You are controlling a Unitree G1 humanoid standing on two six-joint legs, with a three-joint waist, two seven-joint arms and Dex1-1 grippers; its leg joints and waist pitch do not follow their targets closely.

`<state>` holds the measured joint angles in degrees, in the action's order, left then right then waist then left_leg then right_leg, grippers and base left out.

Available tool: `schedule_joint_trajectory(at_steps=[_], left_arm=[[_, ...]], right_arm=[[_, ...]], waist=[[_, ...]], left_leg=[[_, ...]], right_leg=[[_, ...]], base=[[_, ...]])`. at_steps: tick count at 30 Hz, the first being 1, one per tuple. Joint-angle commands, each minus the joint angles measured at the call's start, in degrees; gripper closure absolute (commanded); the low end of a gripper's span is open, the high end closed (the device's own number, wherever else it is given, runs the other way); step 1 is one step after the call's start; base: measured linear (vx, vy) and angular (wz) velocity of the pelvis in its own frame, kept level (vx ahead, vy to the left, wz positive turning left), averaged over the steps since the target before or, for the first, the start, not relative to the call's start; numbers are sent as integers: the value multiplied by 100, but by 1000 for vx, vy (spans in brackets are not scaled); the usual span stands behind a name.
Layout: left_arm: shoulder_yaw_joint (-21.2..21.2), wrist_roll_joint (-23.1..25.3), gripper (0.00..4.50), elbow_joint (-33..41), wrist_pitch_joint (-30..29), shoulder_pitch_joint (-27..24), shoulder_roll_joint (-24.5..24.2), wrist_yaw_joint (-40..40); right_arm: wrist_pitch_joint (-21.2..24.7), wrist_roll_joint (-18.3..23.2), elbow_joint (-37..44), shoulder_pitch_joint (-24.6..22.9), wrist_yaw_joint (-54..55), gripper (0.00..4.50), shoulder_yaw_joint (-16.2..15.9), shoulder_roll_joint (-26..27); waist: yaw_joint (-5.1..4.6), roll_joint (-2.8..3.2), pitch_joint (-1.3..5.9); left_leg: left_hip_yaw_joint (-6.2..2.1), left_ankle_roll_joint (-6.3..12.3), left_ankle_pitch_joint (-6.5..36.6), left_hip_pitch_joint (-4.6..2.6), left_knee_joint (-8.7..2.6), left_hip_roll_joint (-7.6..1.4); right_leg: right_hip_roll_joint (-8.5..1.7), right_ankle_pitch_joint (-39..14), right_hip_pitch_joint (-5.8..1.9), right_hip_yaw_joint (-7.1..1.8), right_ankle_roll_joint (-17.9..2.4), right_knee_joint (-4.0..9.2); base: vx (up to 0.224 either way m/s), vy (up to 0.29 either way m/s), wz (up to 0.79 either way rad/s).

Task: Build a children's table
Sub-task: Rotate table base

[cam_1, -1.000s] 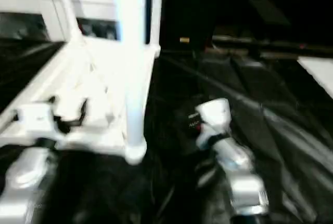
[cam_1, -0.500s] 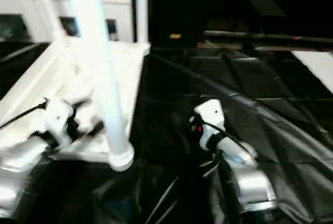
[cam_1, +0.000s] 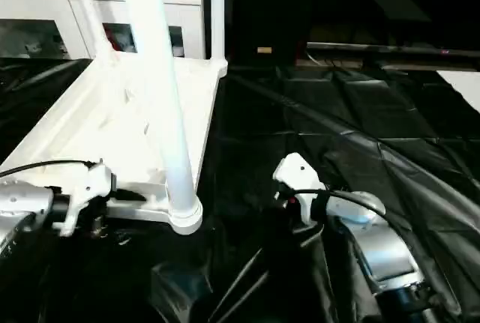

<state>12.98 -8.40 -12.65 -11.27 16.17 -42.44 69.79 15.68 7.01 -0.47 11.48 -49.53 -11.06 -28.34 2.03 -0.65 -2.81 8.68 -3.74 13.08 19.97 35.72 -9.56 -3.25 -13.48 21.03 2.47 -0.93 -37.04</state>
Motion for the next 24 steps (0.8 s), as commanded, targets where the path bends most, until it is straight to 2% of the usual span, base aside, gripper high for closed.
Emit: schedule_joint_trajectory(at_steps=[1, 4, 7, 8, 10, 12, 16, 18, 21, 22, 24], left_arm=[[99, 138, 89, -284, 224, 278, 13, 117], [152, 162, 120, -589, 381, 502, 55, 287], [203, 212, 136, -981, 629, 784, 144, 383], [240, 258, 146, -1167, 716, 919, 169, 474], [319, 382, 165, -1352, 842, 1063, 168, 570], [351, 428, 172, -1526, 924, 1199, 182, 648], [405, 463, 209, -1819, 1060, 1397, 199, 845], [458, 508, 212, -1973, 1133, 1479, 201, 983], [504, 536, 247, -2063, 1136, 1539, 194, 1115], [517, 554, 252, -2109, 1149, 1565, 197, 1164], [520, 564, 268, -2136, 1163, 1576, 202, 1184]], right_arm=[[75, 45, 61, 85, -217, 132, -104, -76], [68, 68, 97, 86, -381, 132, -192, -124], [56, 66, 164, 47, -634, 132, -352, -249], [52, 47, 159, 71, -688, 132, -387, -278], [38, 36, 139, 96, -711, 132, -392, -293], [32, 33, 125, 114, -733, 132, -385, -289], [20, 34, 107, 122, -763, 132, -395, -281], [13, 36, 109, 110, -779, 132, -411, -285], [-3, 26, 74, 114, -780, 132, -420, -274], [-18, 16, 47, 119, -777, 132, -420, -264], [-31, 10, 27, 122, -774, 132, -419, -257]], waist=[[22, 100, 305], [34, 100, 309], [39, 103, 294], [40, 143, 293], [42, 120, 297], [48, 158, 293], [53, 150, 288], [57, 187, 284], [56, 178, 284], [58, 200, 283], [60, 199, 282]], left_leg=[[-89, 186, 683, -9, -489, -324], [-85, 207, 655, -18, -491, -337], [-78, 184, 853, -17, -500, -338], [-84, 152, 898, -13, -505, -345], [-79, 138, 896, -22, -503, -351], [-81, 126, 907, -24, -504, -351], [-72, 114, 896, -17, -503, -353], [-69, 102, 913, -18, -504, -358], [-65, 97, 907, -14, -505, -364], [-65, 89, 923, -19, -509, -365], [-66, 81, 935, -19, -512, -371]], right_leg=[[-476, -164, -217, -308, -1443, 443], [-478, 40, -209, -300, -1537, 415], [-488, -149, -223, -302, -1547, 442], [-500, -206, -224, -306, -1547, 442], [-500, -208, -219, -313, -1551, 446], [-505, -228, -217, -318, -1550, 450], [-509, -254, -224, -315, -1592, 454], [-511, -259, -221, -317, -1612, 456], [-514, -221, -227, -315, -1625, 453], [-513, -242, -221, -314, -1626, 460], [-514, -220, -220, -315, -1644, 451]], base=[[0, 0, 0], [0, 0, 0], [0, 0, 0], [0, 0, 0], [0, 0, 0], [0, 0, 0], [0, 0, 0], [0, 0, 0], [0, 0, 0], [0, 0, 0], [0, 0, 0]])
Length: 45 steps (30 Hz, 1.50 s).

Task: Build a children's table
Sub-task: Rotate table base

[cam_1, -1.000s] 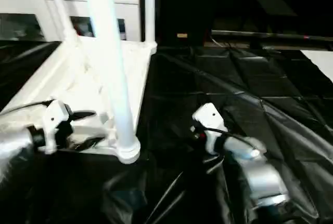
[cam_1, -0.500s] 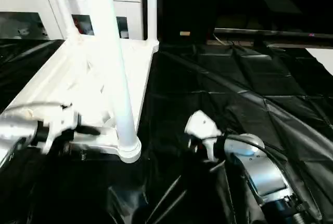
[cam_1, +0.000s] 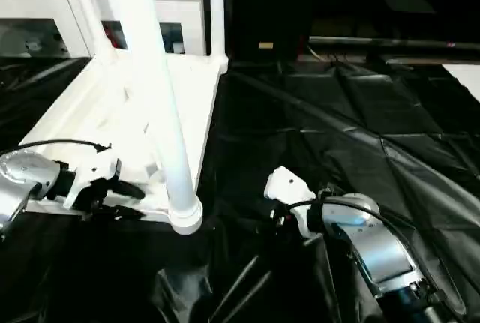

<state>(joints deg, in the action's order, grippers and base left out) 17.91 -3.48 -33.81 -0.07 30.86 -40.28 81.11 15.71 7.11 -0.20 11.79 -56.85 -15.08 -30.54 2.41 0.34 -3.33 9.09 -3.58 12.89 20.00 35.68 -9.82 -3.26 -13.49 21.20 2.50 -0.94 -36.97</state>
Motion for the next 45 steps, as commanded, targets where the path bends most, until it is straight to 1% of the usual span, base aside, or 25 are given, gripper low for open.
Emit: schedule_joint_trajectory(at_steps=[1, 3, 5, 12, 14, 18, 20, 22, 23, 24, 25, 28, 29, 30, 31, 32, 34, 36, 37, 38, 39, 40, 42, 43, 45], left_arm=[[24, 80, 290, -37, 59, 111, -9, 50], [22, 91, 296, -94, 90, 131, 3, 55], [19, 103, 326, -163, 127, 153, 15, 63], [-25, 72, 387, -241, 77, 159, 29, 184], [-52, 28, 416, -210, 57, 139, 40, 217], [-99, -41, 429, -163, 8, 116, 67, 283], [-132, -101, 447, -116, -52, 92, 101, 317], [-307, -389, 449, 153, -454, 42, 290, 187], [-312, -397, 449, 162, -469, 41, 297, 182], [-336, -423, 449, 226, -538, 29, 346, 119], [-338, -398, 449, 311, -602, 1, 457, -72], [-311, -180, 449, 398, -780, -53, 821, -792], [-302, -174, 449, 442, -847, -83, 916, -903], [-302, -174, 449, 442, -847, -83, 916, -903], [-327, -155, 449, 495, -912, -117, 1102, -1156], [-343, -138, 449, 535, -976, -138, 1235, -1346], [-334, -74, 449, 633, -1021, -190, 1476, -1673], [-285, 32, 449, 626, -994, -198, 1570, -1846], [-245, 100, 449, 637, -992, -207, 1623, -1965], [-191, 184, 449, 648, -982, -222, 1669, -2089], [-181, 197, 449, 644, -974, -225, 1682, -2112], [-114, 277, 449, 625, -877, -244, 1758, -2219], [-56, 305, 449, 651, -795, -273, 1801, -2239], [-20, 299, 449, 704, -780, -310, 1815, -2213], [8, 318, 449, 829, -784, -375, 1842, -2197]], right_arm=[[-56, -9, -28, 93, -44, 132, -21, -30], [-91, -20, -89, 103, -51, 132, -29, -18], [-130, -33, -162, 112, -62, 132, -46, -7], [-365, -88, -529, 163, -107, 132, -86, 39], [-450, -100, -657, 176, -121, 132, -84, 47], [-632, -122, -931, 202, -146, 132, -74, 69], [-814, -130, -1207, 232, -166, 132, -57, 99], [-1110, -92, -1675, 307, -110, 132, 58, 210], [-1119, -90, -1689, 310, -107, 132, 62, 214], [-1219, -85, -1839, 345, -66, 132, 100, 252], [-1329, -60, -2079, 418, 25, 132, 180, 332], [-1691, 118, -2704, 636, 305, 132, 484, 638], [-1666, 196, -2788, 678, 323, 132, 556, 702], [-1666, 196, -2788, 678, 323, 132, 556, 702], [-1641, 276, -2813, 748, 308, 132, 611, 745], [-1574, 327, -2699, 765, 299, 132, 640, 742], [-1306, 464, -2069, 724, 373, 132, 718, 725], [-962, 721, -1519, 692, 397, 132, 823, 759], [-748, 906, -1186, 682, 403, 132, 897, 793], [-579, 1076, -930, 726, 441, 132, 984, 838], [-551, 1102, -878, 736, 447, 132, 995, 840], [-399, 1225, -578, 791, 492, 132, 1042, 843], [-317, 1277, -403, 812, 516, 132, 1043, 833], [-283, 1228, -298, 792, 535, 132, 987, 812], [-168, 1152, -153, 743, 574, 132, 906, 777]], waist=[[21, 101, 334], [24, 90, 335], [25, 96, 331], [20, 87, 308], [22, 96, 312], [17, 98, 329], [-2, 91, 342], [-32, 84, 360], [-26, 76, 365], [-30, 69, 367], [-47, 66, 391], [-37, 60, 383], [-26, 32, 376], [-25, 41, 378], [-20, 47, 378], [-25, 7, 367], [-13, 6, 366], [-15, -5, 344], [-8, -2, 358], [-21, -99, 351], [3, -60, 346], [10, -41, 335], [18, -24, 321], [10, -47, 323], [9, -60, 332]], left_leg=[[-105, 70, 943, -19, -507, -344], [-104, 78, 932, -19, -505, -347], [-97, 77, 950, -19, -503, -345], [-96, 36, 1127, -26, -525, -354], [-95, 37, 1090, -26, -524, -362], [-90, 64, 1008, -17, -517, -357], [-87, 100, 831, 19, -504, -350], [-73, 136, 766, 26, -483, -345], [-63, 183, 681, 25, -468, -341], [-59, 225, 620, 35, -461, -336], [-55, 336, 396, 60, -441, -335], [-34, 398, 442, 43, -425, -339], [-29, 401, 474, 38, -429, -341], [-28, 407, 462, 42, -429, -343], [-35, 435, 441, 45, -433, -347], [-32, 472, 455, 46, -436, -346], [-26, 519, 426, 50, -428, -340], [-35, 565, 399, 57, -447, -342], [-44, 583, 371, 51, -448, -345], [-25, 591, 452, 47, -452, -344], [-38, 571, 489, 44, -456, -344], [-24, 523, 574, 20, -460, -347], [-33, 377, 739, 17, -489, -349], [-26, 351, 751, 20, -491, -347], [-31, 328, 683, 33, -493, -348]], right_leg=[[-512, -160, -238, -314, -1664, 437], [-522, -171, -241, -318, -1670, 442], [-523, -232, -236, -320, -1669, 452], [-530, -620, -216, -326, -1629, 485], [-529, -527, -212, -328, -1637, 477], [-529, -299, -224, -322, -1691, 461], [-524, 6, -250, -315, -1758, 425], [-540, 163, -257, -316, -1821, 410], [-532, 271, -255, -313, -1876, 407], [-520, 354, -261, -315, -1884, 406], [-513, 669, -262, -308, -1911, 364], [-526, 572, -240, -306, -1974, 395], [-507, 472, -246, -303, -1951, 403], [-508, 469, -251, -306, -1945, 390], [-500, 468, -256, -300, -1910, 387], [-496, 407, -259, -300, -1875, 400], [-497, 296, -258, -302, -1810, 414], [-485, 186, -274, -314, -1679, 438], [-487, 179, -272, -311, -1618, 425], [-484, 16, -241, -311, -1560, 459], [-503, -136, -243, -312, -1537, 453], [-506, -414, -211, -320, -1495, 492], [-494, -762, -184, -317, -1380, 519], [-491, -787, -184, -322, -1360, 523], [-494, -698, -190, -324, -1316, 506]], base=[[0, 0, 0], [0, 0, 0], [0, 0, 0], [0, 0, 0], [0, 0, 0], [0, 0, 0], [0, 0, 0], [0, 0, 0], [0, 0, 0], [0, 0, 0], [0, 0, 0], [0, 0, 0], [0, 0, 0], [0, 0, 0], [0, 0, 0], [0, 0, 0], [0, 0, 0], [0, 0, 0], [0, 0, 0], [0, 0, 0], [0, 0, 0], [0, 0, 0], [0, 0, 0], [0, 0, 0], [0, 0, 0]])
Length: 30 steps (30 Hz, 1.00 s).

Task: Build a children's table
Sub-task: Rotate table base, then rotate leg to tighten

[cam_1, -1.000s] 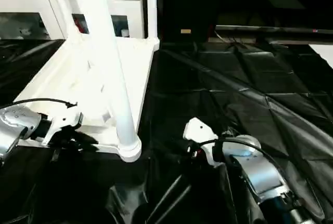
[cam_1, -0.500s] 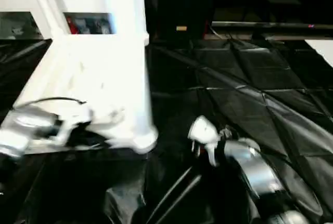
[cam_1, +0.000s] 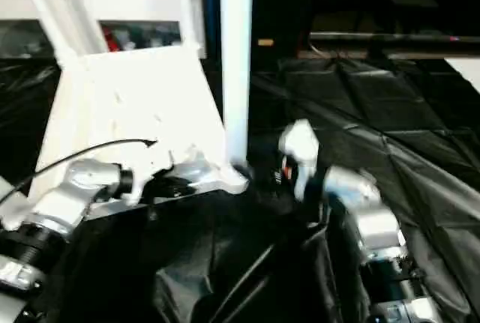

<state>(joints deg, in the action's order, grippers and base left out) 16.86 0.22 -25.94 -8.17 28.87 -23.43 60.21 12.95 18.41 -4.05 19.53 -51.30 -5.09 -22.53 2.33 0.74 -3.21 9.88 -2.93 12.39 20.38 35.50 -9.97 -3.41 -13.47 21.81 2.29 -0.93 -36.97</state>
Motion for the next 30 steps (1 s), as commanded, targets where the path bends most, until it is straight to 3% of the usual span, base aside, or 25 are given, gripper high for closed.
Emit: schedule_joint_trajectory(at_steps=[1, 3, 8, 10, 15, 22, 23, 30], left_arm=[[112, -52, 449, 42, 26, -175, 158, -106], [111, -45, 449, 94, -5, -198, 174, -79], [55, -174, 449, 105, -49, -172, 270, 29], [31, -282, 450, 111, -62, -161, 313, 153], [17, -309, 450, 99, -96, -150, 350, 205], [29, -184, 450, 1, -104, -110, 350, 224], [50, -155, 450, -7, -91, -111, 332, 227], [86, -64, 450, -16, -47, -121, 295, 205]], right_arm=[[107, 21, 232, -31, 19, 132, -93, -24], [301, -192, 374, -82, 219, 132, -146, -68], [572, -518, 371, -64, 615, 132, -226, -104], [643, -582, 213, -28, 727, 104, -248, -61], [636, -618, 7, 46, 806, 57, -305, 91], [635, -905, -372, 210, 719, 57, -681, 134], [617, -940, -436, 227, 732, 57, -695, 138], [406, -1101, -884, 356, 851, 57, -697, 173]], waist=[[25, -85, 330], [21, -93, 333], [30, -71, 324], [26, -77, 325], [56, -58, 343], [72, -60, 344], [71, -91, 342], [71, -99, 339]], left_leg=[[-108, 285, 626, 5, -465, -322], [-101, 325, 488, 18, -456, -308], [-105, 283, 497, 9, -470, -307], [-100, 258, 523, 2, -472, -305], [-96, 325, 380, 12, -461, -308], [-90, 296, 395, 2, -464, -313], [-91, 305, 357, 9, -468, -314], [-77, 315, 343, 2, -460, -305]], right_leg=[[-484, -560, -257, -306, -1312, 495], [-473, -361, -254, -304, -1302, 483], [-475, -479, -244, -298, -1269, 500], [-473, -470, -238, -299, -1288, 504], [-478, -33, -251, -300, -1379, 463], [-484, -87, -260, -297, -1390, 472], [-485, -60, -265, -295, -1397, 463], [-487, -141, -259, -297, -1377, 476]], base=[[0, 0, 0], [0, 0, 0], [0, 0, 0], [0, 0, 0], [0, 0, 0], [0, 0, 0], [0, 0, 0], [0, 0, 0]])
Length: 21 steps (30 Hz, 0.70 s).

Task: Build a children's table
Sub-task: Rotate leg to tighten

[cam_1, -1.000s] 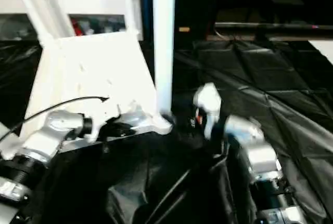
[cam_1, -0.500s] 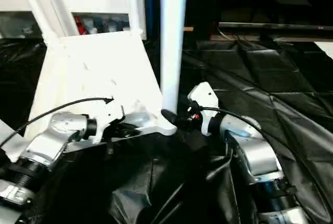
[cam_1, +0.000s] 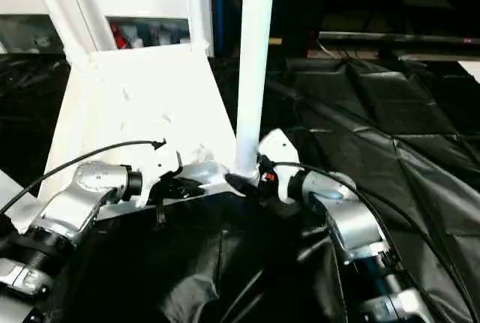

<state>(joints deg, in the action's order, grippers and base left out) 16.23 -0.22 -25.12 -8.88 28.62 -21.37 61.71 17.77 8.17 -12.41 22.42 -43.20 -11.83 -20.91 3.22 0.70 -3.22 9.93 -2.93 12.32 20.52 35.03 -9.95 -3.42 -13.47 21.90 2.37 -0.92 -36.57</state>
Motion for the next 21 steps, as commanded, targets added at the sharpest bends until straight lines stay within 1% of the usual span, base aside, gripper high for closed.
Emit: schedule_joint_trajectory(at_steps=[1, 2, 4, 6, 8, 9, 10, 11, 14, 15, 16, 17, 18, 21], left_arm=[[147, -9, 450, -89, 28, -89, 97, 53], [147, -9, 450, -89, 28, -89, 97, 53], [145, -6, 450, -83, 41, -77, 105, 49], [146, -7, 450, -81, 39, -76, 104, 56], [149, 0, 450, -106, 51, -69, 100, 62], [149, 2, 450, -114, 57, -70, 97, 65], [148, 2, 450, -115, 57, -72, 95, 67], [148, 4, 450, -118, 60, -72, 94, 67], [146, 3, 450, -112, 54, -75, 95, 67], [140, 1, 450, -113, 55, -74, 99, 59], [139, 0, 450, -113, 55, -74, 100, 58], [129, -3, 450, -116, 58, -80, 106, 41], [118, -4, 450, -121, 58, -83, 112, 22], [77, -14, 450, -120, 30, -97, 147, -68]], right_arm=[[-160, -64, -246, 134, 58, 57, 17, 45], [-160, -64, -246, 134, 58, 57, 17, 45], [-308, -70, -483, 208, 6, 84, 66, 98], [-378, -95, -559, 220, -23, 94, 57, 104], [-499, -134, -691, 242, -74, 123, 15, 103], [-543, -144, -741, 250, -87, 123, 2, 109], [-584, -150, -798, 265, -82, 131, -4, 120], [-623, -154, -858, 281, -81, 131, -10, 130], [-729, -183, -998, 318, -83, 161, -26, 147], [-843, -219, -1144, 354, -103, 161, -42, 168], [-849, -222, -1152, 356, -103, 176, -43, 170], [-933, -246, -1250, 371, -120, 182, -51, 195], [-968, -254, -1292, 375, -132, 185, -54, 211], [-1055, -270, -1383, 348, -100, 188, -54, 271]], waist=[[-15, -98, 343], [-22, -94, 338], [-17, -93, 348], [-16, -93, 348], [-19, -97, 347], [-20, -99, 349], [-18, -83, 346], [-22, -87, 342], [-26, -83, 341], [-25, -86, 342], [-29, -81, 341], [-33, -90, 343], [-32, -83, 342], [-45, -94, 332]], left_leg=[[-82, 319, 323, -5, -411, -312], [-82, 324, 351, -8, -415, -311], [-82, 334, 322, -7, -410, -315], [-79, 363, 288, -7, -407, -315], [-79, 381, 320, -5, -406, -315], [-78, 381, 327, -4, -405, -313], [-79, 377, 312, -4, -407, -315], [-81, 371, 343, -3, -410, -316], [-78, 344, 407, -10, -411, -316], [-80, 342, 405, -11, -415, -319], [-84, 334, 407, -6, -418, -320], [-84, 344, 398, -6, -416, -319], [-83, 347, 420, -11, -417, -322], [-79, 335, 509, -12, -421, -320]], right_leg=[[-490, -104, -272, -308, -1379, 430], [-486, -138, -264, -302, -1397, 434], [-491, -75, -269, -305, -1408, 424], [-486, 22, -269, -303, -1432, 415], [-487, -2, -271, -299, -1437, 416], [-493, -20, -272, -299, -1443, 419], [-488, -10, -271, -301, -1446, 421], [-486, -28, -268, -300, -1446, 424], [-488, -118, -264, -300, -1464, 434], [-486, -119, -266, -299, -1457, 430], [-487, -119, -269, -297, -1458, 429], [-486, -90, -270, -298, -1464, 422], [-491, -107, -265, -297, -1469, 428], [-493, -248, -261, -301, -1459, 448]], base=[[0, 0, 0], [0, 0, 0], [0, 0, 0], [0, 0, 0], [0, 0, 0], [0, 0, 0], [0, 0, 0], [0, 0, 0], [0, 0, 0], [0, 0, 0], [0, 0, 0], [0, 0, 0], [0, 0, 0], [0, 0, 0]])
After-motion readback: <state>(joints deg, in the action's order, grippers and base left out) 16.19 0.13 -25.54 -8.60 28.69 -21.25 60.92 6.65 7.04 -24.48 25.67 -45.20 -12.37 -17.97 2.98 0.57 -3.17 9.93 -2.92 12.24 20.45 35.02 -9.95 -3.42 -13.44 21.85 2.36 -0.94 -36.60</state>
